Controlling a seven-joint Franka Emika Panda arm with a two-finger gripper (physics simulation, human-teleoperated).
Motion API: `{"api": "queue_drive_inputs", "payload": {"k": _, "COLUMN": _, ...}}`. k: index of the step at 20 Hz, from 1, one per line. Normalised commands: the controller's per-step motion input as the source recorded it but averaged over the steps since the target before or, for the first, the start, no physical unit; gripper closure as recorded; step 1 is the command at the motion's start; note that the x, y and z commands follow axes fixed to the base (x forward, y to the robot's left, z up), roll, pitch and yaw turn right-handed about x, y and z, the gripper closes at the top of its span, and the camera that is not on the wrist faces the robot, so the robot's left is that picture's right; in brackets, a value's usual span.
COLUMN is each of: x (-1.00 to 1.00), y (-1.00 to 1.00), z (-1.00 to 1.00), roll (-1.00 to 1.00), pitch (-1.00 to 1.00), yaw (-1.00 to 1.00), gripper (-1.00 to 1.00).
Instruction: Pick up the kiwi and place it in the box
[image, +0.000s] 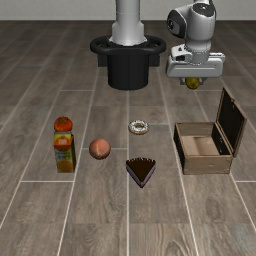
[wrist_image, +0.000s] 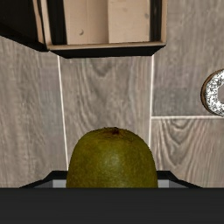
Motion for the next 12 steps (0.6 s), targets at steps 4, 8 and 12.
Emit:
{"api": "queue_drive_inputs", "payload": {"k": 4, "x": 1.00, "y": 0.00, "z": 0.00, "roll": 0.00, "pitch": 0.00, "yaw": 0.00, "gripper": 1.00}}
{"api": "queue_drive_inputs", "payload": {"k": 8, "x": 1.00, "y": 0.00, "z": 0.00, "roll": 0.00, "pitch": 0.00, "yaw": 0.00, "gripper": 1.00}}
{"api": "queue_drive_inputs", "payload": {"k": 12, "x": 0.75, "y": 0.25, "z": 0.00, "roll": 0.00, "pitch": 0.00, "yaw": 0.00, "gripper": 1.00}}
